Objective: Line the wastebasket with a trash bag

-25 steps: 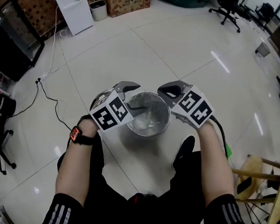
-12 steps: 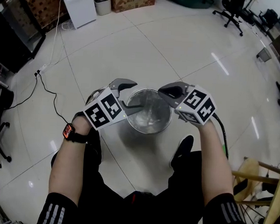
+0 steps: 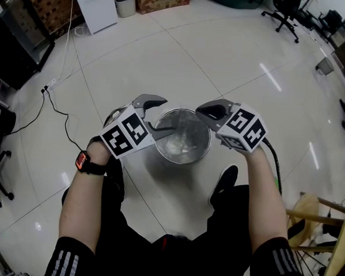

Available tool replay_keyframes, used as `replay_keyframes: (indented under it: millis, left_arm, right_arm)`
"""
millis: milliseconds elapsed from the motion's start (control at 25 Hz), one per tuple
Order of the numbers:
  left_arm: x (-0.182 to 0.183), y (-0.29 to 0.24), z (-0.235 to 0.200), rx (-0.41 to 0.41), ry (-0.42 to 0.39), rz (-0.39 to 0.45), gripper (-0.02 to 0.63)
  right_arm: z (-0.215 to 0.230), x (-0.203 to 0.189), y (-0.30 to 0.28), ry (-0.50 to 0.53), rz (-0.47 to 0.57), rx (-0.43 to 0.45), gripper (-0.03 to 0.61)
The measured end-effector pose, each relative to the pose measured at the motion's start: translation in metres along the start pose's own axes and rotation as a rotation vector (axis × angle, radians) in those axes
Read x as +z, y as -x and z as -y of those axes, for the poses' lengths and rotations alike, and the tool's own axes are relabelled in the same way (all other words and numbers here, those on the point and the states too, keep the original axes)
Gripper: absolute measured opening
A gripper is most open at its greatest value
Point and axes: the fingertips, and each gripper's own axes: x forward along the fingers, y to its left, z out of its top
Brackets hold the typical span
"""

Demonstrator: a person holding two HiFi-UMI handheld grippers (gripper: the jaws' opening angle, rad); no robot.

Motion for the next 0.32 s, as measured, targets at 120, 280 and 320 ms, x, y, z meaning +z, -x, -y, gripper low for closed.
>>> replay_keyframes:
  millis: [120,280,320]
  left_arm:
    - [0.0004,-0.001,0.0004,-0.004,0.004,-0.001,0.319]
    - [0.0004,-0.0014,-0.0021,-0.003,0.011,-0.001,0.32]
    - [0.0005,-0.0014,-0.003,-0.001,0.012,-0.001,0.319]
  right_arm:
    - [-0.0004,-0.0003,0.0009,0.002,0.001,0.002,0.006]
    - [0.0018,-0.0017,0.0027,0.001,-0.003,-0.002,0.006]
    - [0.0026,-0.002,0.0032,0.001,-0.004,-0.004,0.006]
